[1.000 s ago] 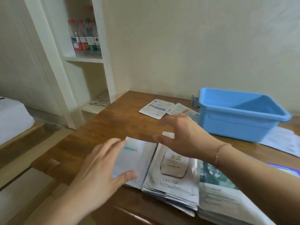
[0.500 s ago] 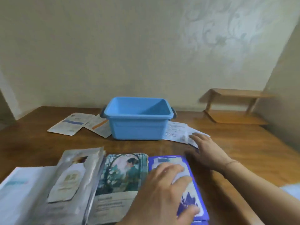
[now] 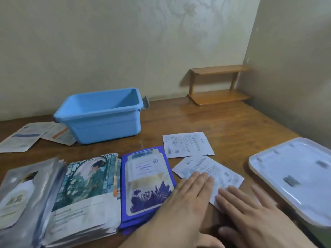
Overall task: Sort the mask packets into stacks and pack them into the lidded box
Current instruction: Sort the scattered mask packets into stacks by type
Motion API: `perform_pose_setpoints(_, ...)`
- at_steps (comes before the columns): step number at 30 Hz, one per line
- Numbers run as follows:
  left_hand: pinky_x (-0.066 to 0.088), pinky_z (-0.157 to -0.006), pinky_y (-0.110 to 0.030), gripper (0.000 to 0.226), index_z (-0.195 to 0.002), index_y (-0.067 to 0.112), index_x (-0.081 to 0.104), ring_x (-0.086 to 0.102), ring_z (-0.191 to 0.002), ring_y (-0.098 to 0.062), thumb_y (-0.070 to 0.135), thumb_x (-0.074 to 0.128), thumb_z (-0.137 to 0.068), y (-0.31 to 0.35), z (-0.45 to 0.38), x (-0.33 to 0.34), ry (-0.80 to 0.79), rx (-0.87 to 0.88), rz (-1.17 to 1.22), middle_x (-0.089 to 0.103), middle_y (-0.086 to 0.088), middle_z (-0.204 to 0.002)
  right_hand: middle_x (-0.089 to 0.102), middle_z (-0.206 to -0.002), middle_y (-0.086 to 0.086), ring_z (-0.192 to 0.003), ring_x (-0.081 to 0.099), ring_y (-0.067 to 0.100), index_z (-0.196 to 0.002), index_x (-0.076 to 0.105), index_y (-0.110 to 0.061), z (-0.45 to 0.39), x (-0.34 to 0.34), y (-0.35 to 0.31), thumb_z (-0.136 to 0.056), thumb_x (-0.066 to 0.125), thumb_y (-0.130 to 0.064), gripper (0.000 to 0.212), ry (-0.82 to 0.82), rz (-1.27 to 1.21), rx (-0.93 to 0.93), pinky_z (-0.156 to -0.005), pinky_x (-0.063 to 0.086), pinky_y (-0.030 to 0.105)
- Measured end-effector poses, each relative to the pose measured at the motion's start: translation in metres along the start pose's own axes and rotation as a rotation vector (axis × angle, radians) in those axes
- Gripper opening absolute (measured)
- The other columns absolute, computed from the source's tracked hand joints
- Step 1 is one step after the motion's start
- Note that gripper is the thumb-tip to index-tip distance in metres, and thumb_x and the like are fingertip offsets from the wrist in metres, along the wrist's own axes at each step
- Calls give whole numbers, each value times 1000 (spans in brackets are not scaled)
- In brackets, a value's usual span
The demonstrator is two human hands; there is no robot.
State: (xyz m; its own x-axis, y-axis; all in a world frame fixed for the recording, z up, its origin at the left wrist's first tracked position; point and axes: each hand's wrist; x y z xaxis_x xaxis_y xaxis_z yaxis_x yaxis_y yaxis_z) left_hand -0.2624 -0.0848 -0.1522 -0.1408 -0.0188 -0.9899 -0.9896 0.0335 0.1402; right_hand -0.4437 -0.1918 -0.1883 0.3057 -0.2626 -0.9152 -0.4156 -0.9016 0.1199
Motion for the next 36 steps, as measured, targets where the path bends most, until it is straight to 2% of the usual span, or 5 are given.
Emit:
perform_pose_setpoints(4, -23, -112, -38, 119, -156, 9, -2, -15, -150, -21, 67, 65, -77, 16, -2, 8, -105, 49, -98, -7, -6, -165, 58, -132, 0, -147, 13, 7, -121, 64, -19, 32, 3, 4, -98, 21, -58, 62, 149, 45, -84, -108, 19, 43)
perform_pose_setpoints(8, 17, -113, -55, 101, -138, 11, 52, 44, -138, -28, 79, 62, -64, 21, -2, 9, -25, 50, -242, 52, -10, -145, 75, -104, -1, -105, 68, 22, -88, 80, -17, 37, 6, 5, -98, 42, -29, 41, 370, 136, -143, -95, 41, 49)
perform_pose_setpoints(20, 55, -74, -29, 21, -95, 27, 73, 69, -82, -6, 14, 72, -78, 22, -21, -38, 437, -156, 623, 75, 12, -86, 70, -63, -12, -60, 62, 0, -69, 78, -29, 20, -68, 5, -80, 74, -11, 21, 771, -758, 653, -60, 47, 10)
perform_pose_setpoints(26, 60, -75, -42, 34, -110, 8, 64, 74, -82, -32, 3, 78, -79, 17, -52, -49, 289, -444, 1412, 76, -15, -88, 61, -63, 24, -33, 50, 26, -100, 67, -9, 22, -61, -4, -76, 66, 14, 33, 533, -1583, 1104, -34, 46, 24)
perform_pose_setpoints(36, 58, -69, -35, 19, -104, 15, 69, 74, -87, -28, 14, 74, -86, -3, -56, -47, 112, -498, 1072, 76, -13, -88, 55, -42, 4, -38, 56, 11, -114, 61, -4, 32, -56, -26, -78, 61, 22, 45, 439, -1669, 1150, -34, 48, 25)
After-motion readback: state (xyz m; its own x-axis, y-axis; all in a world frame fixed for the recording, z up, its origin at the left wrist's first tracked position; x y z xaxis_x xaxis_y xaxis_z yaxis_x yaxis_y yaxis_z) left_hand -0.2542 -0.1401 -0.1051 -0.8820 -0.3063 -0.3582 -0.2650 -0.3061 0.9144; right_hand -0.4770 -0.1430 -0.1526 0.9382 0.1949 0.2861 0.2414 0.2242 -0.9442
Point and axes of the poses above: each hand's wrist, its own z-axis away from the middle knuckle, its own x-axis out of the palm, y = z × x
